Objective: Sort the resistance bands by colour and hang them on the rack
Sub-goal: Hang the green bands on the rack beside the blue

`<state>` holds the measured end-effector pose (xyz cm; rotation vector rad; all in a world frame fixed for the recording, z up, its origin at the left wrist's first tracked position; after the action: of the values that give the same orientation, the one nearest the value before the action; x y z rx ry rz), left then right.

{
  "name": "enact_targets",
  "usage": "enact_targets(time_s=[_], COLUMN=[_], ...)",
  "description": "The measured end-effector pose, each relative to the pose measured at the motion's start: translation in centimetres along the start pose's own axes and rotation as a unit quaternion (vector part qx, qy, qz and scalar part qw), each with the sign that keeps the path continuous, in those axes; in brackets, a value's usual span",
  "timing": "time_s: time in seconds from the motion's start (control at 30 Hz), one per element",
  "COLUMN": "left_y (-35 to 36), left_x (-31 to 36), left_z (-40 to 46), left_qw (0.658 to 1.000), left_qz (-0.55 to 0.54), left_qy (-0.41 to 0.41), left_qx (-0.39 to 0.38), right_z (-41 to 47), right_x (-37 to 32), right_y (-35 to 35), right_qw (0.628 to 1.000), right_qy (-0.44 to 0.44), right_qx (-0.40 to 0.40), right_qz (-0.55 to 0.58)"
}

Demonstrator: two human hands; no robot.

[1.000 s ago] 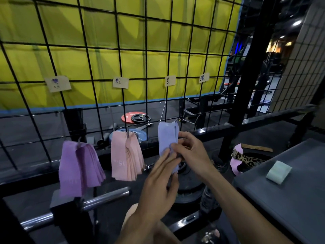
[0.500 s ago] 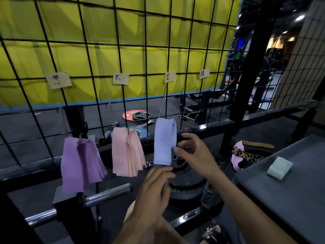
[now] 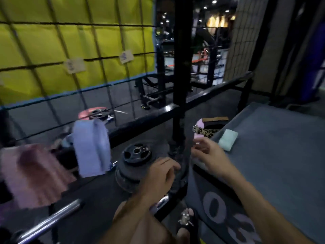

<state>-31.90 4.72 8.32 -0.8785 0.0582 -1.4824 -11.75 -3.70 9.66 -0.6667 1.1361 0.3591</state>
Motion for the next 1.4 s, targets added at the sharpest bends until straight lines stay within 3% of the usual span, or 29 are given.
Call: enact_targets(time_s=[0.1,0.3,0.57,0.87,1.27,1.4], left_y=[6.4,19.8,30.3,32.7,33.1,33.2], left_x=[0.0,-2.8,-4.1,-4.8,-4.5,-4.8], left_z=[3.9,9.8,12.6,13.3,13.6,13.6], left_qw=[0.998,0.974,0.95,0.955,0.958,0.961], left_qz=[-0.029,-0.06,-0.076,-0.051,0.006,0.012], left_qy=[0.003,-0.12,-0.242,-0.247,-0.256,-0.249], left_qx=[-0.062,-0.185,-0.181,-0.158,-0.128,-0.124], right_z=[2.0,6.5,11.0,12.3,12.2,12.5], right_x=[4.6,13.8,18.4,19.4,19.5,19.4], right_y=[-4.5,-10.6,-9.7,-7.8,-7.6,-7.3], right_qw=[0.995,0.953,0.944,0.912,0.902,0.907], right_qy=[0.063,0.219,0.21,0.257,0.248,0.248], right_qx=[0.065,0.198,0.196,0.228,0.287,0.305], right_qz=[-0.038,-0.071,-0.165,-0.225,-0.206,-0.148])
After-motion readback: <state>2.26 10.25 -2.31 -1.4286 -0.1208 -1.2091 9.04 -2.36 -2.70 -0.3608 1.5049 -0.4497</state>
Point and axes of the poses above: each hand's wrist, its own z-axis towards the middle knuckle, its own y-axis out of the palm, x = y × z, the point moved 3 cm from there along z, towards the middle knuckle, and after that the axes turned 14 degrees about x, right-handed, at the moved point
